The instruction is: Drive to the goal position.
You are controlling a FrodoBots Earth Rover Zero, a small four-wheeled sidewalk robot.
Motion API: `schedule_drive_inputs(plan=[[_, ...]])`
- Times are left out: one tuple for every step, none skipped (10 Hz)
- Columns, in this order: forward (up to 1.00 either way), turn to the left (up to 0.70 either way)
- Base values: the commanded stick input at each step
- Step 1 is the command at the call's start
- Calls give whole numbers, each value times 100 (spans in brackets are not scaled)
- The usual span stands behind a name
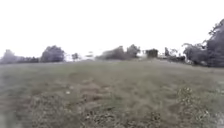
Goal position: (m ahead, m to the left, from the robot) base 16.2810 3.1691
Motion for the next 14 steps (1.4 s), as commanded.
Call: schedule_drive_inputs(plan=[[50,0],[50,0],[50,0],[50,0],[50,0],[50,0],[50,0],[50,0],[50,0],[50,3],[50,8],[50,22],[50,13],[50,3]])
